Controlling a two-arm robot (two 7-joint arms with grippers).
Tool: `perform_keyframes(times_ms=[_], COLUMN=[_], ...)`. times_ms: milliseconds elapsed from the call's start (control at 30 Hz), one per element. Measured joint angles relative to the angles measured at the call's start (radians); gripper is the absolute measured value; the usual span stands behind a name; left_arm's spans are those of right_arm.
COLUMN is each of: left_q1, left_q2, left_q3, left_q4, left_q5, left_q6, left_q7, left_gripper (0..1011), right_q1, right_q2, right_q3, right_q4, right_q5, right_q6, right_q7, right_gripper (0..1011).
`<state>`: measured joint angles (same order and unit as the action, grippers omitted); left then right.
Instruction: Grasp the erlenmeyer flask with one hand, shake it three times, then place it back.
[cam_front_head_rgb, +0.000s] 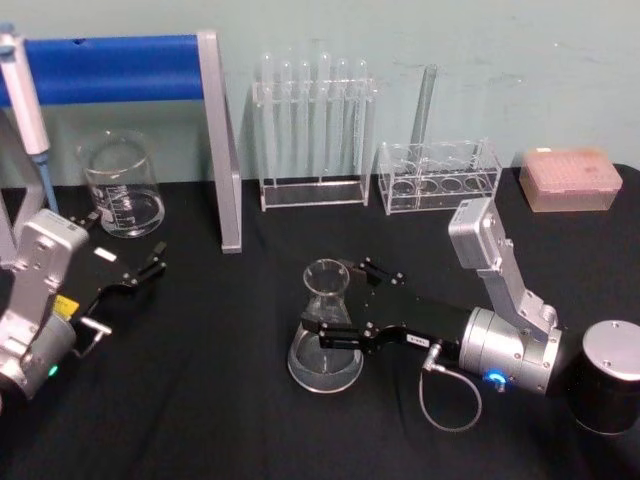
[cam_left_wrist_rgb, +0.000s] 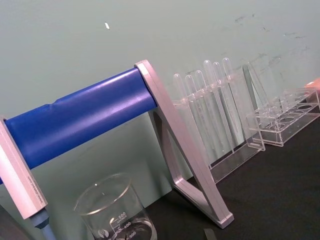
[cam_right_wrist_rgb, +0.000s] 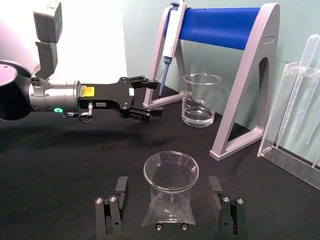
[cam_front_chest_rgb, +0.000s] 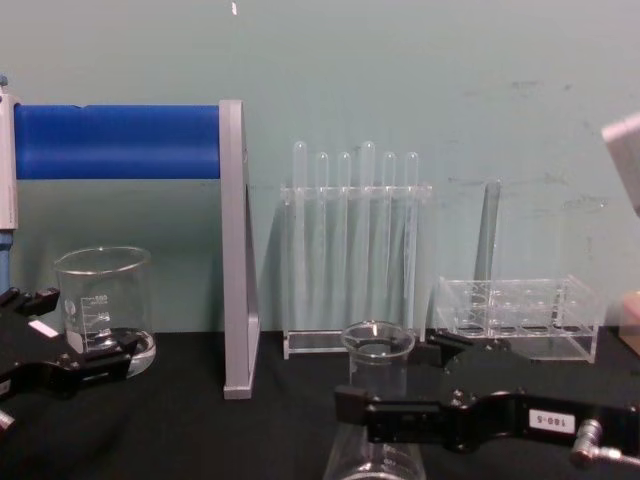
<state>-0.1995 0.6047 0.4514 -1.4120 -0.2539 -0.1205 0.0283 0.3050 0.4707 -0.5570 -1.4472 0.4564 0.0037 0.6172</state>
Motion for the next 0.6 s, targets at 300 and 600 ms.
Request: perform_keyframes(times_ms=[300, 600], left_q1=[0.000, 0.000], left_q2=[0.000, 0.000], left_q3=[0.000, 0.000], left_q4=[0.000, 0.000], left_q5=[0.000, 0.000], left_q6=[0.000, 0.000], left_q7=[0.000, 0.000], left_gripper=[1001, 1001], right_q1=[0.000, 0.000], right_q2=[0.000, 0.003], right_q3=[0.000, -0.001], right_q4=[0.000, 0.000], right_q5=[0.000, -0.005], right_q6=[0.000, 0.000], right_q7=[0.000, 0.000], right_gripper=[1002, 1002])
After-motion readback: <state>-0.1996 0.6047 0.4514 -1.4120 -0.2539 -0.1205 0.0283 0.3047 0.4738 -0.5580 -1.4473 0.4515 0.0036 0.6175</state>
